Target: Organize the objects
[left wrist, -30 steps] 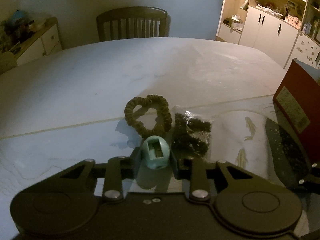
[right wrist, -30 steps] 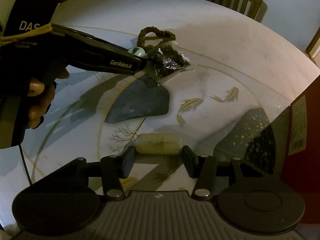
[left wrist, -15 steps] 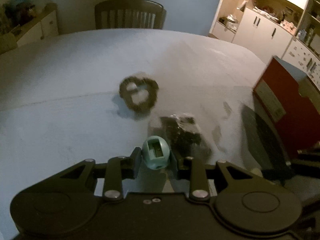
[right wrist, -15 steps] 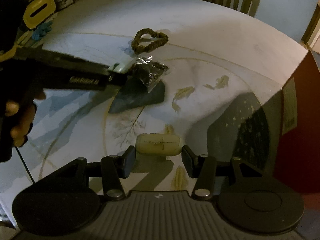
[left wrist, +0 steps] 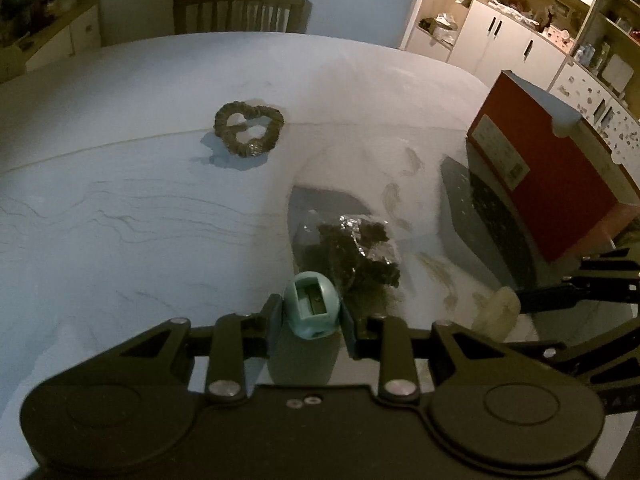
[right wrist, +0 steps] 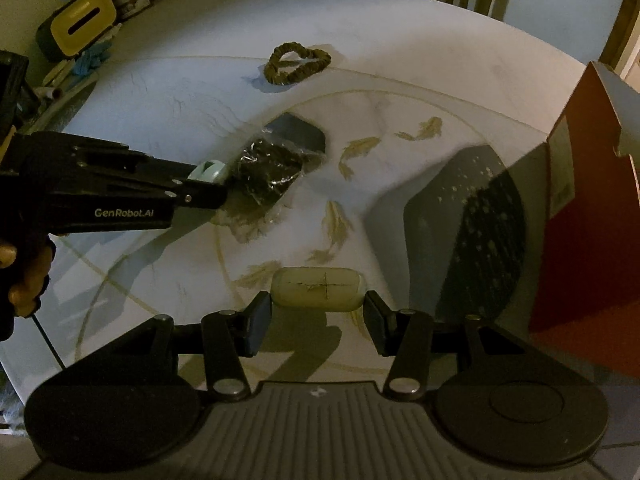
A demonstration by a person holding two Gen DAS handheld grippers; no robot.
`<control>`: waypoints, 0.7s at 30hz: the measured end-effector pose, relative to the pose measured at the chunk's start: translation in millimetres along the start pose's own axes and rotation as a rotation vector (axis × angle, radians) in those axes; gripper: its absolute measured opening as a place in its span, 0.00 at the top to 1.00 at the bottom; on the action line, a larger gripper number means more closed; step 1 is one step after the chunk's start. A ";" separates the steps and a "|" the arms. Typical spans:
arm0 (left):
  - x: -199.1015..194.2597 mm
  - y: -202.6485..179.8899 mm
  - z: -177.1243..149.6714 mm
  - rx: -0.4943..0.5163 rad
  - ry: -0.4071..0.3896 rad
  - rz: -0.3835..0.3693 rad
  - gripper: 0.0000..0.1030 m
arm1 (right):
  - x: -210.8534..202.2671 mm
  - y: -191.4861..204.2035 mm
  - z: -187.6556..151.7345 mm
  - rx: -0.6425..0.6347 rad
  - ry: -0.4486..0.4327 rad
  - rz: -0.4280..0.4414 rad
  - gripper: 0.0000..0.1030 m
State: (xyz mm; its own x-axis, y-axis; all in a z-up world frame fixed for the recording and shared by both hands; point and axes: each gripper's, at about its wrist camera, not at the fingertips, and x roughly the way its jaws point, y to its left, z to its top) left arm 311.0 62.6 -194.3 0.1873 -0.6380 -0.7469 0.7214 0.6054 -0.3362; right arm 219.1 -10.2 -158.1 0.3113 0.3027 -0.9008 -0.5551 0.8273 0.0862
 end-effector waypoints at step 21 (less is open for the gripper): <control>27.8 -46.6 34.4 0.019 0.032 -0.001 0.30 | -19.9 -18.3 -15.2 0.037 -0.033 0.002 0.52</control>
State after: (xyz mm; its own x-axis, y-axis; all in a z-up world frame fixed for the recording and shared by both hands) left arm 305.6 0.3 -179.6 0.1655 -0.6227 -0.7648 0.7343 0.5954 -0.3259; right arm 211.4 -38.6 -148.1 0.3356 0.3195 -0.8862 -0.5274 0.8432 0.1043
